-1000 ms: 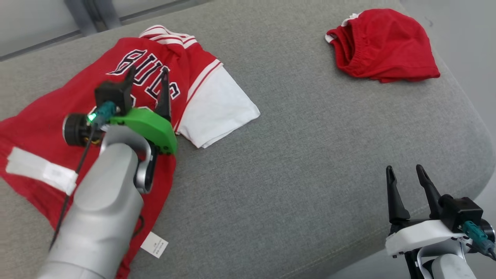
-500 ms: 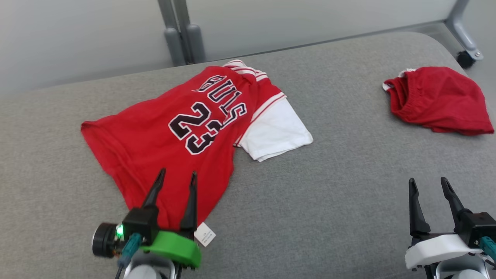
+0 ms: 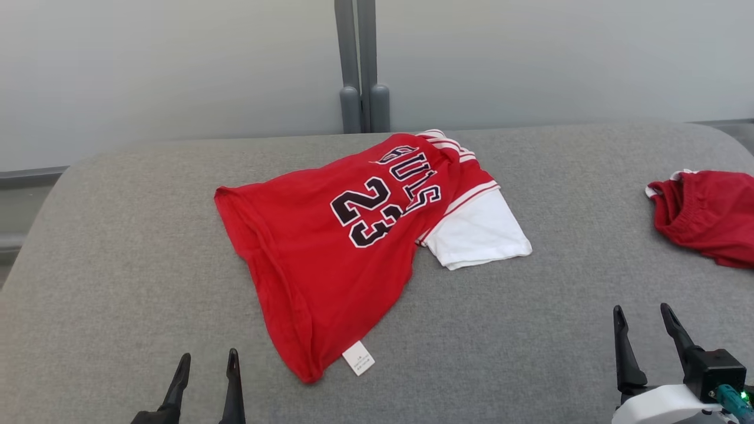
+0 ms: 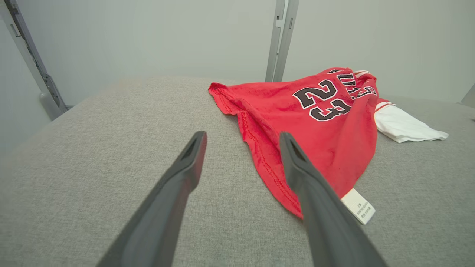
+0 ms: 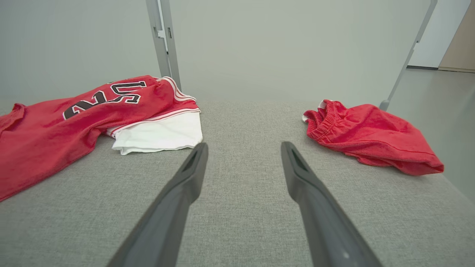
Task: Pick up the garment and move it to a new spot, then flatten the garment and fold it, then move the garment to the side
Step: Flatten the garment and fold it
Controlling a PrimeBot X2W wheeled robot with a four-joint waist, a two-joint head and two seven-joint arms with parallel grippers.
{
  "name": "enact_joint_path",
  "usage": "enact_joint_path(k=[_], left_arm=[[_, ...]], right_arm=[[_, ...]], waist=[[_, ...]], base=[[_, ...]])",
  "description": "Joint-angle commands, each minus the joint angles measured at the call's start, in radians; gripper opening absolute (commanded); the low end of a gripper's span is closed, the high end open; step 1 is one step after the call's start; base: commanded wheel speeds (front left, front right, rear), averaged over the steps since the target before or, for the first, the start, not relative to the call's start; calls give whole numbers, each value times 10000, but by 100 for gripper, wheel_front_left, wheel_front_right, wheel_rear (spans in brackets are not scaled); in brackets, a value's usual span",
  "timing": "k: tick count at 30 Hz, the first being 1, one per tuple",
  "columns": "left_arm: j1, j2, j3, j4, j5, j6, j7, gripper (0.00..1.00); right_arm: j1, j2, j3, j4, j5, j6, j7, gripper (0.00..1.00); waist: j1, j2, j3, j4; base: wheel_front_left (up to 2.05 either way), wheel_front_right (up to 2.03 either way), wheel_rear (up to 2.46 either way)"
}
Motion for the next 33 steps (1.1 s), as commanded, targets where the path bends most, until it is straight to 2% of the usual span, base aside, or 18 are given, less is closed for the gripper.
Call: enact_joint_path(k=[1,8,17,20,22,26,33], left_arm=[[183,-75,168,18,118,-124,1,100],[-73,-183,647,141,316,-564,1,100],[-167,-210,509,306,153,-629,1,100],[-275,-210,32,469,-74,-725,1,100],[-389,-213,-649,901,-276,-838,1,100],[-908,-192,-1898,1780,-718,-912,208,100],[-1931,-190,-3014,2893,-1308,-490,207,100]], right_arm=[[162,-20,49,52,127,-17,-2,100],[202,-22,205,180,337,-17,-2,100],[37,-20,286,177,378,-17,-2,100],[-231,-20,319,168,413,-17,-2,100],[-594,-19,418,298,304,-17,-2,100],[-1556,-66,730,1205,-102,-17,0,100],[-3674,-324,1560,2968,-152,-17,966,100]], waist=[[0,0,-243,262],[0,0,-286,218],[0,0,-207,43],[0,0,-66,42],[0,0,96,66],[0,0,392,139],[0,0,974,317]], base=[[0,0,0],[0,0,0],[0,0,0],[0,0,0],[0,0,0],[0,0,0],[0,0,0]])
